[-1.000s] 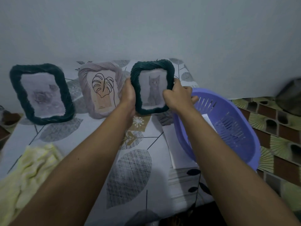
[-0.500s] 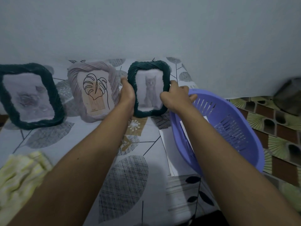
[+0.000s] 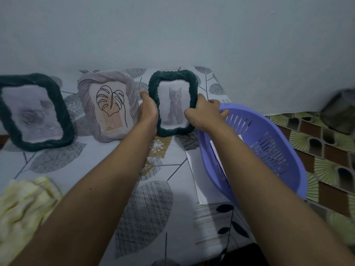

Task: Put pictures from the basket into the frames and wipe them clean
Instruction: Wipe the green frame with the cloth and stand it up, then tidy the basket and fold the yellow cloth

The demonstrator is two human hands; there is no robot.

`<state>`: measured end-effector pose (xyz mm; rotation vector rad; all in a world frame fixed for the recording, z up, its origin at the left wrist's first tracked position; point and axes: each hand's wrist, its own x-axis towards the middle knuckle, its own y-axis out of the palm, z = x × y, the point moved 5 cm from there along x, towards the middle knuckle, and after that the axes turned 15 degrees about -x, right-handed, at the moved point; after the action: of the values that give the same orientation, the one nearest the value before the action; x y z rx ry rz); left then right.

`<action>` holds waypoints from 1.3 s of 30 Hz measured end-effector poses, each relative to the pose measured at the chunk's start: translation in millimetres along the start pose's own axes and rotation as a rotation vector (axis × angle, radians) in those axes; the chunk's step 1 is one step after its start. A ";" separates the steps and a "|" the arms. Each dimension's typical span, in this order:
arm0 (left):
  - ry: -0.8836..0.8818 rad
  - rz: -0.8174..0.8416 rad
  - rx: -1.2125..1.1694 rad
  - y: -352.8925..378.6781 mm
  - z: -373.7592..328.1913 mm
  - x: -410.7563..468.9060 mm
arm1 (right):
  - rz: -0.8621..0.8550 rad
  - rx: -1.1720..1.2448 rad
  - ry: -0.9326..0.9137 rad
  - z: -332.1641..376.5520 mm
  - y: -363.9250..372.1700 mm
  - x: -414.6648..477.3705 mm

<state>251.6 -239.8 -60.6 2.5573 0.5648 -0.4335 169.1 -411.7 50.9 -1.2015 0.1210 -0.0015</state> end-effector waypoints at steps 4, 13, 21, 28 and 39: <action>0.018 0.035 -0.009 0.4 -6.8 -18.4 | -0.010 0.050 -0.030 4.2 -2.1 -7.9; 0.001 0.026 0.094 -18.8 -0.3 -54.6 | -0.042 0.085 -0.080 7.5 2.4 -39.5; 0.242 0.011 0.466 -42.4 -1.0 -149.0 | -0.097 0.172 -0.068 -11.4 2.2 -75.0; 0.391 0.312 0.895 -36.1 30.9 -172.5 | -0.066 0.219 -0.052 -43.2 3.8 -97.5; 0.497 0.456 1.432 -4.5 62.8 -161.1 | 0.116 0.116 -0.117 -54.7 5.7 -105.4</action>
<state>97.9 -318.6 -50.9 4.0427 -0.4289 0.0628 58.9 -453.6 35.9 -1.0747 0.0864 0.1618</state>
